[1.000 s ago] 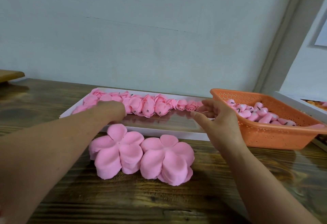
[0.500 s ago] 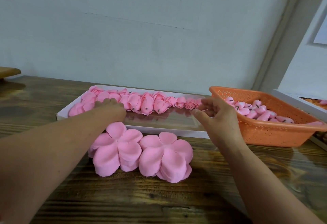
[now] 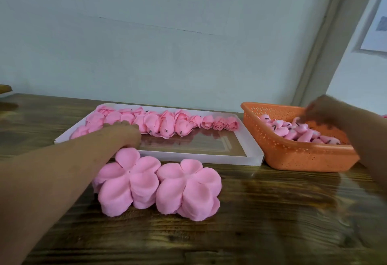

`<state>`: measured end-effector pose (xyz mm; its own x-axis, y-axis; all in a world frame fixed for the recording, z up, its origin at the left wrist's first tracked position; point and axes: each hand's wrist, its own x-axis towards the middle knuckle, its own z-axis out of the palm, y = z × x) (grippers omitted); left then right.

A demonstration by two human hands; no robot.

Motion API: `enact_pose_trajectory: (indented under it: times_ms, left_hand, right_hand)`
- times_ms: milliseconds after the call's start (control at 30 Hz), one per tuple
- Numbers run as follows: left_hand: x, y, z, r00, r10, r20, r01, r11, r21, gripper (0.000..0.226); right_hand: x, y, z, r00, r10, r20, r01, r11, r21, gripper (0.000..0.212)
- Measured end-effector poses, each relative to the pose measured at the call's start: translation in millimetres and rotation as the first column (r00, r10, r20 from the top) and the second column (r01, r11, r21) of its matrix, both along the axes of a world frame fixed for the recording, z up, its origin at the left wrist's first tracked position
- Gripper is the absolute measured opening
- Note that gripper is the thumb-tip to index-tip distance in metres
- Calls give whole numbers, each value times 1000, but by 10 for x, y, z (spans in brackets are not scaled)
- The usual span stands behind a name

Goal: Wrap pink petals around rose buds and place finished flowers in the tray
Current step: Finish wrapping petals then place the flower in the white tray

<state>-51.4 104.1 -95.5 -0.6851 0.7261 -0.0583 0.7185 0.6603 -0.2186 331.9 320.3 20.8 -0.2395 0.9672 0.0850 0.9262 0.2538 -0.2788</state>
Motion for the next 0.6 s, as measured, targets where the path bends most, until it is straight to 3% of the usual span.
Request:
enact_pose_trajectory:
  times_ms: [67, 133, 167, 300, 400, 467, 500, 600]
  left_hand:
    - [16, -12, 28, 1000, -1, 6, 1, 1000, 1, 51]
    - [33, -32, 48, 1000, -16, 15, 16, 1000, 14, 52]
    - [44, -45, 54, 999, -22, 24, 22, 999, 23, 54]
    - [74, -85, 73, 996, -22, 88, 16, 997, 71, 61]
    - [144, -96, 122, 991, -34, 128, 22, 996, 91, 60]
    - [230, -111, 182, 989, -62, 136, 49, 994, 103, 56]
    - [280, -128, 226, 990, -77, 120, 65, 992, 105, 52]
    - [453, -218, 455, 987, -151, -55, 156, 982, 109, 34]
  right_hand:
    - [142, 148, -155, 912, -4, 410, 52, 993, -104, 25]
    - [222, 188, -242, 830, 44, 556, 49, 987, -151, 19]
    - [236, 154, -248, 816, 55, 576, 52, 984, -168, 21]
    - [153, 13, -274, 914, 93, 394, 10, 968, -252, 6]
    - [140, 12, -286, 921, 102, 376, -4, 967, -253, 15]
    - [121, 21, -284, 922, 70, 380, 32, 966, -256, 6]
    - [129, 24, -278, 912, 66, 406, 47, 964, -262, 12]
    - [139, 36, -293, 902, -3, 433, 134, 953, -273, 56]
